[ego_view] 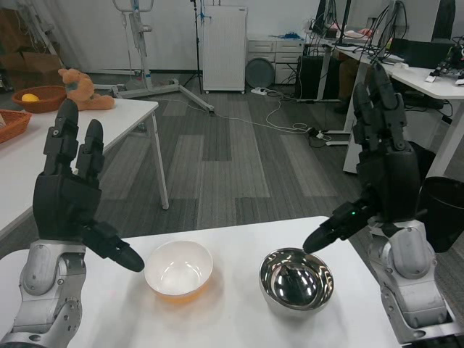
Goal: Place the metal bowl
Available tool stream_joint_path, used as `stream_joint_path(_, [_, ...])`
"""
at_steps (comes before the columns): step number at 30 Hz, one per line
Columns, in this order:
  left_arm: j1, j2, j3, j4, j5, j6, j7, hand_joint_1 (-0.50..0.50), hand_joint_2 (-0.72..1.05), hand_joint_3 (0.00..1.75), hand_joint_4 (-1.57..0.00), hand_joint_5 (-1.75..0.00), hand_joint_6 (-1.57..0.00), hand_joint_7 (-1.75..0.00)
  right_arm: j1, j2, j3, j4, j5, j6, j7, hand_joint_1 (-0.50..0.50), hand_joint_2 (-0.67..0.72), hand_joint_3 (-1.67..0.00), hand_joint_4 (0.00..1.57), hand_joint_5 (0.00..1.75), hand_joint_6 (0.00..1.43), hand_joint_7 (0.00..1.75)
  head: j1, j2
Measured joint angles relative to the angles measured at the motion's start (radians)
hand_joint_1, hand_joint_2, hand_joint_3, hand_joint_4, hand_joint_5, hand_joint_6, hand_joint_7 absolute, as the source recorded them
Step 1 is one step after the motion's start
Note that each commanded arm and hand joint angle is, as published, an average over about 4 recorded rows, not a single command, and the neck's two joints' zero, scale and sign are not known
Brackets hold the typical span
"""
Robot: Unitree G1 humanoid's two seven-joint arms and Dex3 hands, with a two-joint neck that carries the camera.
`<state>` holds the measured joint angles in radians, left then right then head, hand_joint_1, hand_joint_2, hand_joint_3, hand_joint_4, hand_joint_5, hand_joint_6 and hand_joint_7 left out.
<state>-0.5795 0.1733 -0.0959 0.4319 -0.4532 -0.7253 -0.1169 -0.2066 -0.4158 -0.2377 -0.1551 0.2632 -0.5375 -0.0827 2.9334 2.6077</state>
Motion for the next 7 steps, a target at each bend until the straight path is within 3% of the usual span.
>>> stream_joint_path(7, [0.0, 0.0, 0.0, 0.0, 0.0, 0.0, 0.0, -0.5, -0.72, 0.09, 0.0, 0.0, 0.0, 0.0, 0.0, 0.0, 0.012, 0.0, 0.007, 0.0, 0.0, -0.38, 0.41, -0.08, 0.0, 0.0, 0.0, 0.0, 0.0, -0.011])
